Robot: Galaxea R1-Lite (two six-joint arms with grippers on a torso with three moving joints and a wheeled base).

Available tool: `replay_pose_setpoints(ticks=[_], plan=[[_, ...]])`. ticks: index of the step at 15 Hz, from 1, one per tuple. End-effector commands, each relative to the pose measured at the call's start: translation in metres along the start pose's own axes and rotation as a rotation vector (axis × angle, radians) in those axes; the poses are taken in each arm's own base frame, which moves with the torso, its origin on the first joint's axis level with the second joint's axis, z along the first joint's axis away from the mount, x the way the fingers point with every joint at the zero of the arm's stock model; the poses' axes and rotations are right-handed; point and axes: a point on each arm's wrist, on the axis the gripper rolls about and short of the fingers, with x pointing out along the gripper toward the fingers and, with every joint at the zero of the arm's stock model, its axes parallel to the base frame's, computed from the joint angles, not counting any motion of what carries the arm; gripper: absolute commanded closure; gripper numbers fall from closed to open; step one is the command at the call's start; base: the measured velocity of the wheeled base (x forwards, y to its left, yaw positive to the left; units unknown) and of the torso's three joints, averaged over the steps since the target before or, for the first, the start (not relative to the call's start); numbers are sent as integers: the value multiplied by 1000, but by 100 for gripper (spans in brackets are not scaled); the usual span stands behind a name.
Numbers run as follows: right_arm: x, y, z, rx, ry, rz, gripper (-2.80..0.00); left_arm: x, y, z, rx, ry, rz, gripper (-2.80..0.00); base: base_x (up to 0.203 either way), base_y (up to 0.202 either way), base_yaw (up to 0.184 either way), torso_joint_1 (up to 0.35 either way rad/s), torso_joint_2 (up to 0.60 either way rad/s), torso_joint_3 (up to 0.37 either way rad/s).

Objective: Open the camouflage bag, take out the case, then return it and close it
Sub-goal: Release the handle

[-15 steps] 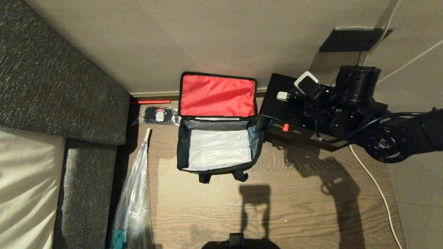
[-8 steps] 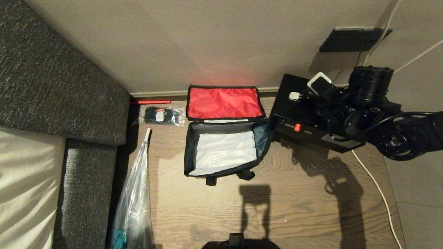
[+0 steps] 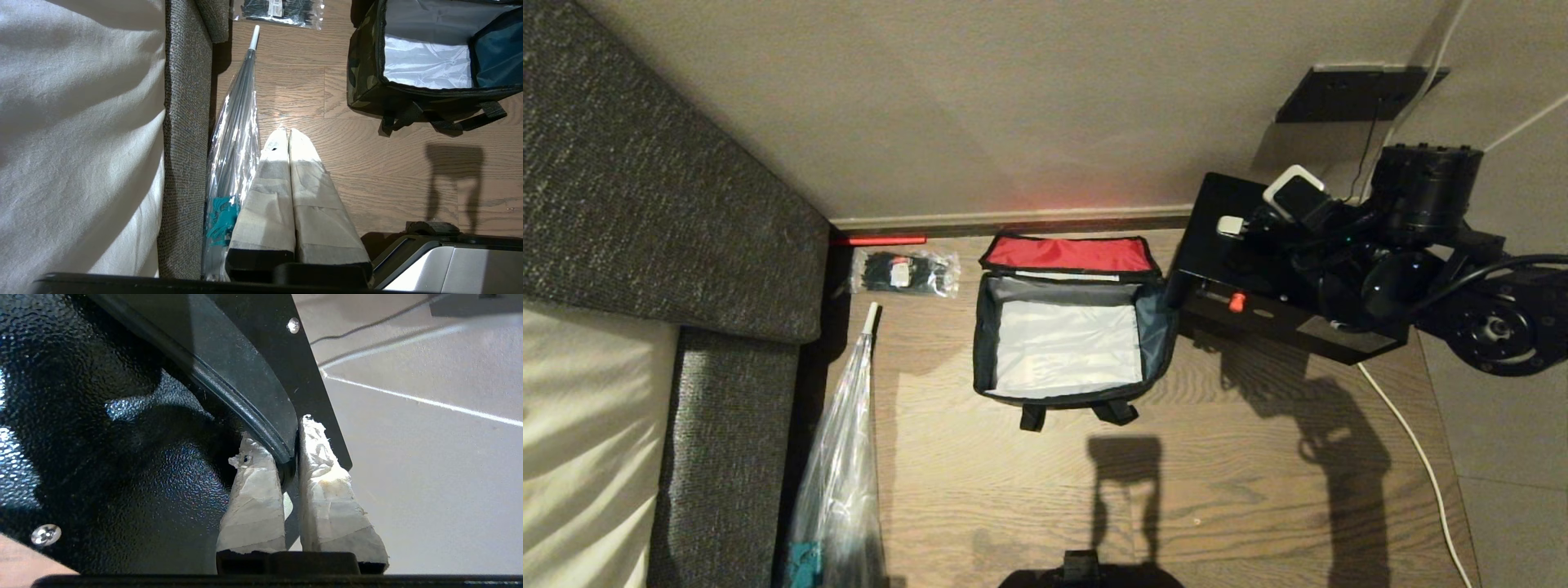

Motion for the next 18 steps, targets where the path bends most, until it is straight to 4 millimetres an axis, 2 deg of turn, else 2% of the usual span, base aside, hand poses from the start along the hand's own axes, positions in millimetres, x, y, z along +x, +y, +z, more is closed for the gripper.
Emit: replay_pose_setpoints(ticks=[1, 7, 18], plan=[[-9, -9, -2, 5, -7, -9, 0, 0, 0, -1, -1, 1, 0, 0, 0, 0, 0, 0, 0, 0], [-16, -14, -4, -1, -4, -1, 0, 0, 0, -1, 0, 1, 1, 0, 0, 0, 0, 0, 0, 0], [-16, -16, -13, -8, 19, -5, 0, 0, 0, -1, 0, 1, 0, 0, 0, 0, 0, 0, 0, 0]])
